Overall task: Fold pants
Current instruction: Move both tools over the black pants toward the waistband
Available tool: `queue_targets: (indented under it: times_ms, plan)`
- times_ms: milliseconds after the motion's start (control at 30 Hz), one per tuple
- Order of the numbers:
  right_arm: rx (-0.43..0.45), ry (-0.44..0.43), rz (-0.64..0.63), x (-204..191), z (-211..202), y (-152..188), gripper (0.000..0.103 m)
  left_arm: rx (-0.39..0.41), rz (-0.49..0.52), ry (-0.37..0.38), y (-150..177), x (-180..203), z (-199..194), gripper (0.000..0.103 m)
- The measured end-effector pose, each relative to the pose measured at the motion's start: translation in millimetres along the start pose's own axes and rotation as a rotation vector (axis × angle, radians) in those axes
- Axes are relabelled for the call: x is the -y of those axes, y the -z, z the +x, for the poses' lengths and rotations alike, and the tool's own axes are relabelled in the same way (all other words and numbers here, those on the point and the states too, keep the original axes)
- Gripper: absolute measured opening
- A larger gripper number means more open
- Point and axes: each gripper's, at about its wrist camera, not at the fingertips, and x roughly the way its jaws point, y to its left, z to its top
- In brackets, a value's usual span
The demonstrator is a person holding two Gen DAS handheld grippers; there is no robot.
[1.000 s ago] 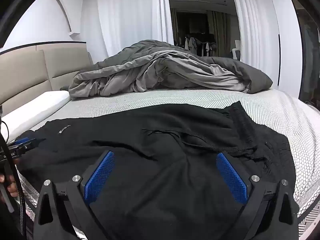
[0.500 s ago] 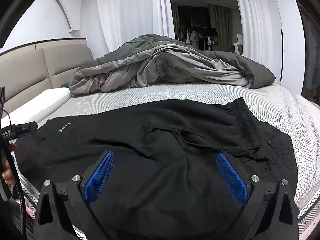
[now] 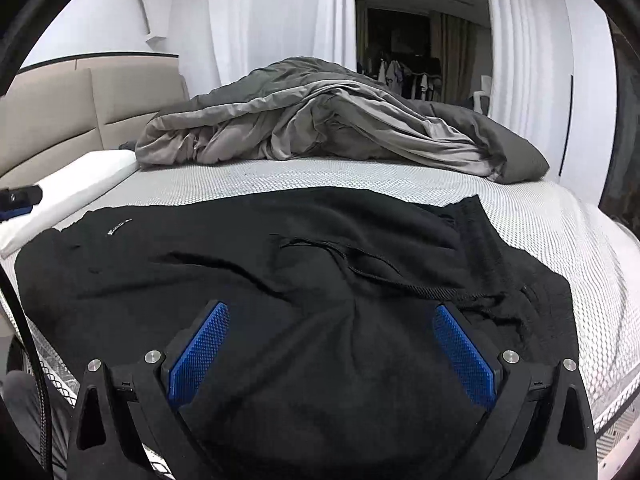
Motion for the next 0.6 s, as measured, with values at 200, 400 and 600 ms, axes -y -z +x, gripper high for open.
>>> queue_targets:
  times_ms: [200,400,600]
  plan:
    - [-0.02,0.006,-0.008,-8.5,-3.2,-4.3,0.103,0.017,-0.025,-0.025,10.8,-23.4,-10.2,0.102]
    - [-0.022,-0.037,0.003,-11.9,-23.9,-17.9,0.103,0.039,-0.047,-0.04,16.5,-57.4,-30.1,0.102]
    - [-0.016,-0.046,0.039,-1.3,-45.2,-49.2,0.103,0.059,-0.051,-0.022,14.3,-80.5,-42.5,0.102]
